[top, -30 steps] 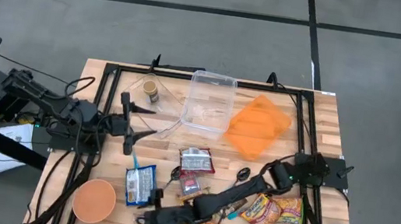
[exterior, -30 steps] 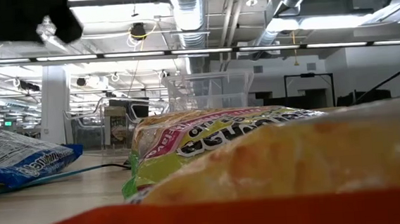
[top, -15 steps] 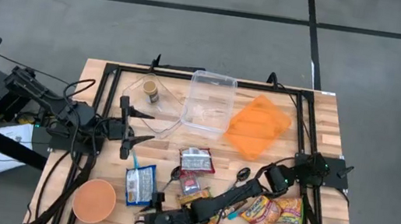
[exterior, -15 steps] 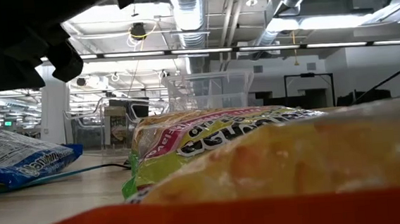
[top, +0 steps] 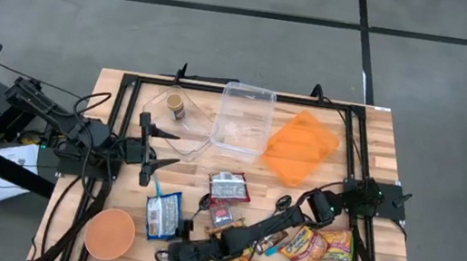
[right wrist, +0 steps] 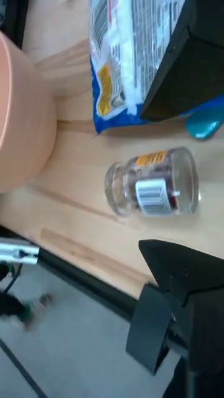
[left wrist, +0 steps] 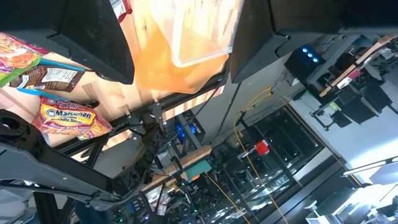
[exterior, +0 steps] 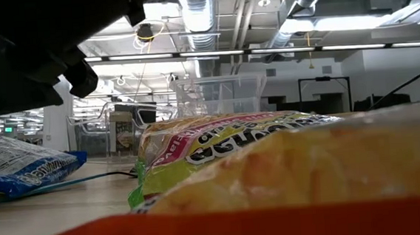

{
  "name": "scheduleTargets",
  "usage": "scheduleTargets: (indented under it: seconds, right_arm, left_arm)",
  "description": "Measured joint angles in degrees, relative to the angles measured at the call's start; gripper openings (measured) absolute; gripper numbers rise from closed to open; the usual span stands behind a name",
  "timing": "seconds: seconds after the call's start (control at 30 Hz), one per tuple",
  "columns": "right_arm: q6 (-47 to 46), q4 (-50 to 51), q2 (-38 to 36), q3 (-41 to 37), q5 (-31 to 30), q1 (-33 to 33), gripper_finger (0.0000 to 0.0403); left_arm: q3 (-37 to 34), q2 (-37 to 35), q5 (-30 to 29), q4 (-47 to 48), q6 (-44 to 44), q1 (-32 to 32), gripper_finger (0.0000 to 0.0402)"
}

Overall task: Pick & Place Food Item
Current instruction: Put the brown seasoning bottle into the transparent bin

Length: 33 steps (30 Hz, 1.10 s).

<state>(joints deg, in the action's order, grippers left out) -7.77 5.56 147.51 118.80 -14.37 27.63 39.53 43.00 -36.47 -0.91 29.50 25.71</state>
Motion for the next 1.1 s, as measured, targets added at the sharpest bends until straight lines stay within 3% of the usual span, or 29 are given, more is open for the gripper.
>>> scheduleTargets:
  seconds: [0.33,0.67,0.83,1.0,1.1]
  right_arm:
    - [-1.3,-1.2,2.2,0.1,2.5,0.0,0.0322]
    - [-2.4,-1.9,3.1,0.4,1.2,-0.8,0.0308]
    - [-3.1,-1.8,3.1,0.4,1.5,-0.8,0.0269]
    - [-4.3,-1.8,3.1,0.4,2.6,-0.8,0.018]
    - [-4.3,-2.4,3.1,0.4,2.6,-0.8,0.018]
  left_arm:
    - [0.0,0.0,0.0,-0.1,0.0,0.0,0.026]
    - [0.0,0.0,0.2,-0.1,0.0,0.0,0.026]
    - [0.0,0.0,0.2,-0.1,0.0,0.0,0.026]
    - [0.0,0.0,0.1,-0.1,0.0,0.0,0.026]
    - [0.0,0.0,-0.1,-0.1,0.0,0.0,0.026]
